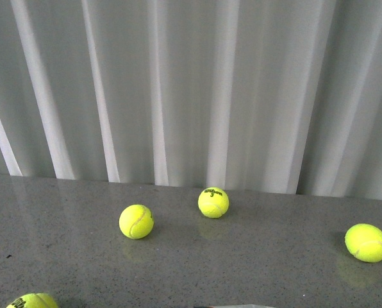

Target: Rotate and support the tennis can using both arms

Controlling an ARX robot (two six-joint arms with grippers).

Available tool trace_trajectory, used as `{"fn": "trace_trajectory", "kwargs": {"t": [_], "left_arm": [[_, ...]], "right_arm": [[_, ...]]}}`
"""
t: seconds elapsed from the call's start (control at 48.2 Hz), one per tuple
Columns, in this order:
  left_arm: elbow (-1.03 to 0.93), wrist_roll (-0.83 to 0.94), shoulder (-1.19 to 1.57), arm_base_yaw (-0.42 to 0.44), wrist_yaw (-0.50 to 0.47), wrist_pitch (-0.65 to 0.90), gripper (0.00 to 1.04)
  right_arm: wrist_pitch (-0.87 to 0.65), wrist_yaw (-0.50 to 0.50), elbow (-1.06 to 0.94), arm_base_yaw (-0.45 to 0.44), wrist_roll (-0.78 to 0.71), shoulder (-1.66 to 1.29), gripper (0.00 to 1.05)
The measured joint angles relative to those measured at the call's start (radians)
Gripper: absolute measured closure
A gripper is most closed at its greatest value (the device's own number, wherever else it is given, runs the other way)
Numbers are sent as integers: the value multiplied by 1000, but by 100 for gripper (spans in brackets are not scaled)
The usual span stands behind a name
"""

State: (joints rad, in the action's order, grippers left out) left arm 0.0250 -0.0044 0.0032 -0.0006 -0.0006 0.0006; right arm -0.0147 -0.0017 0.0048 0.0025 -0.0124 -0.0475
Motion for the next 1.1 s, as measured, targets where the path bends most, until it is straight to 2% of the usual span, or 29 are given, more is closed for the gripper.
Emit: {"fn": "trace_trajectory", "kwargs": {"t": [0.291, 0.623, 0.685, 0.706, 0.768, 0.81, 0.955, 1.1], "left_arm": [[0, 0, 0, 0, 0, 0, 7], [0, 0, 0, 0, 0, 0, 7], [0, 0, 0, 0, 0, 0, 7], [5, -12, 10, -6, -17, -14, 7], [143, -213, 225, -113, -210, -277, 7], [226, -332, 380, -162, -224, -285, 7], [467, -402, 748, -232, -122, -120, 7], [632, -447, 1061, -278, 53, -33, 7]], "right_arm": [[13, 0, 0, 0, 0, 42, 101], [13, 0, 0, 0, 0, 42, 48], [13, 0, 0, 0, 0, 42, 32], [13, 0, 0, 0, 0, 42, 29], [13, 0, 0, 0, 0, 42, 15], [14, 0, 0, 0, 0, 43, 6], [14, 0, 0, 0, 2, 43, 7], [14, 0, 0, 0, 2, 44, 7]]}}
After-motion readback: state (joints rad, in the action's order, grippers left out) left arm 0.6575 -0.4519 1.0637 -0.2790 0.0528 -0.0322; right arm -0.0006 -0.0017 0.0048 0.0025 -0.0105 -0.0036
